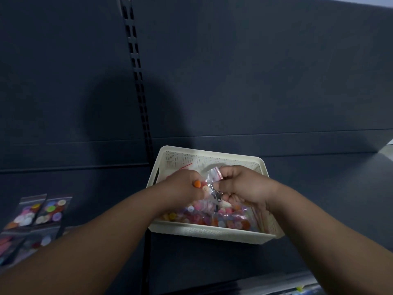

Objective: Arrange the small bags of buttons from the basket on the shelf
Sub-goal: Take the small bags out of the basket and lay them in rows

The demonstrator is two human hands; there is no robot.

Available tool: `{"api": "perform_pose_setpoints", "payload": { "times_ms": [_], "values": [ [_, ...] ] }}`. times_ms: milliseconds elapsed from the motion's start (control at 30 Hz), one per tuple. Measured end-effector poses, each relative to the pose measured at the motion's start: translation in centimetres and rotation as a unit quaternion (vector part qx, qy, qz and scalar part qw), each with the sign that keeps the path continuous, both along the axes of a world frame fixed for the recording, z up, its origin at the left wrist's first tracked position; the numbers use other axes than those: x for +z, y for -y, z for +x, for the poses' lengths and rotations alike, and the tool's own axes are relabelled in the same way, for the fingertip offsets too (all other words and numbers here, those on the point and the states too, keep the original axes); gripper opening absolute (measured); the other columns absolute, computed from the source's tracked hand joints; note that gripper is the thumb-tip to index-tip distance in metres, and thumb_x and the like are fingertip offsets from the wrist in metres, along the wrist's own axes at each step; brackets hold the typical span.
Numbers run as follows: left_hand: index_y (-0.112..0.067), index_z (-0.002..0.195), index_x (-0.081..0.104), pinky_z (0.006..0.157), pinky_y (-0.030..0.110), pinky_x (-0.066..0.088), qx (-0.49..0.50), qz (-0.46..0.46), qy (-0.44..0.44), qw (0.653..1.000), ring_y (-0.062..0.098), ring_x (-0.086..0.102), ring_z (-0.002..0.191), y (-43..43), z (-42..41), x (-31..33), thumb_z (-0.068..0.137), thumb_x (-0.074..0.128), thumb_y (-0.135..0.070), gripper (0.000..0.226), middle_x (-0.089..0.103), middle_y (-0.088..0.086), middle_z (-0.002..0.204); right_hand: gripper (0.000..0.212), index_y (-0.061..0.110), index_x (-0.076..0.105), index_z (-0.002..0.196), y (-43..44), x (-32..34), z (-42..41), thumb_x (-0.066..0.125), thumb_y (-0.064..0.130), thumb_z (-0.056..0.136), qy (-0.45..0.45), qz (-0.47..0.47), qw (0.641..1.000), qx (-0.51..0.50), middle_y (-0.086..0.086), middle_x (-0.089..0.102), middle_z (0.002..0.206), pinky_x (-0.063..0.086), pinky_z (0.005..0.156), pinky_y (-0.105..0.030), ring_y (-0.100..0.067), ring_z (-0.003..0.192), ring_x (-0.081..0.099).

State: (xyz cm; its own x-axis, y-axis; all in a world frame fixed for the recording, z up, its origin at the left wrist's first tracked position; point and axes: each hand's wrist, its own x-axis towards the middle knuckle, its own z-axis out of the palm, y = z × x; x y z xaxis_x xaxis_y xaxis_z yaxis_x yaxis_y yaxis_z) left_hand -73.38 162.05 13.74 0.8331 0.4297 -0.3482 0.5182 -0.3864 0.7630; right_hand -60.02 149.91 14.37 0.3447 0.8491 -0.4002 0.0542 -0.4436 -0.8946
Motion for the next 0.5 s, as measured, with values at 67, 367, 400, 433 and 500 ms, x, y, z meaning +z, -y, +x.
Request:
{"api": "perform_pose_setpoints", "payload": {
  "times_ms": [67,367,400,433,500],
  "values": [
    [-0.016,0.081,0.057,0.065,0.031,0.054,0.03,-0.099,0.02,0.994,0.018,0.067,0.073,0.0,0.1,0.3,0.087,0.064,-0.013,0.01,0.07,0.01,0.088,0.011,0.014,0.063,0.088,0.0,0.1,0.2,0.059,0.004,0.09,-0.05,0.009,0.999,-0.015,0.001,0.06,0.067,0.043,0.048,-0.017,-0.007,0.05,0.053],
    [-0.008,0.099,0.062,0.068,0.03,0.055,0.118,-0.239,0.075,0.961,0.013,0.058,0.076,-0.4,-0.5,1.9,0.087,0.062,-0.008,0.012,0.06,0.004,0.088,0.009,0.015,0.063,0.092,-1.0,1.5,-0.6,0.06,0.007,0.09,-0.17,0.038,0.983,-0.06,-0.002,0.061,0.074,0.049,0.046,-0.019,-0.009,0.047,0.056],
    [-0.011,0.092,0.061,0.067,0.03,0.055,0.121,-0.252,0.083,0.956,0.012,0.058,0.07,-0.5,-0.8,2.2,0.088,0.061,-0.007,0.005,0.061,0.002,0.083,0.008,0.015,0.063,0.091,-1.2,1.8,-0.9,0.06,0.007,0.089,-0.179,0.045,0.981,-0.056,-0.003,0.061,0.075,0.049,0.045,-0.019,-0.009,0.047,0.056],
    [-0.012,0.088,0.06,0.065,0.03,0.055,0.125,-0.261,0.095,0.952,0.011,0.059,0.065,-0.7,-1.2,2.5,0.088,0.061,-0.007,0.005,0.061,0.001,0.078,0.008,0.015,0.063,0.091,-1.5,2.2,-1.1,0.06,0.008,0.089,-0.186,0.051,0.98,-0.044,-0.003,0.061,0.077,0.05,0.046,-0.02,-0.009,0.048,0.057],
    [-0.009,0.093,0.062,0.059,0.029,0.055,0.134,-0.264,0.121,0.948,0.014,0.061,0.065,-1.3,-2.0,2.9,0.088,0.062,-0.009,0.005,0.062,0.004,0.076,0.01,0.016,0.064,0.092,-2.1,2.9,-1.9,0.061,0.009,0.087,-0.182,0.059,0.981,-0.009,-0.002,0.062,0.076,0.051,0.05,-0.019,-0.009,0.052,0.057]
  ]
}}
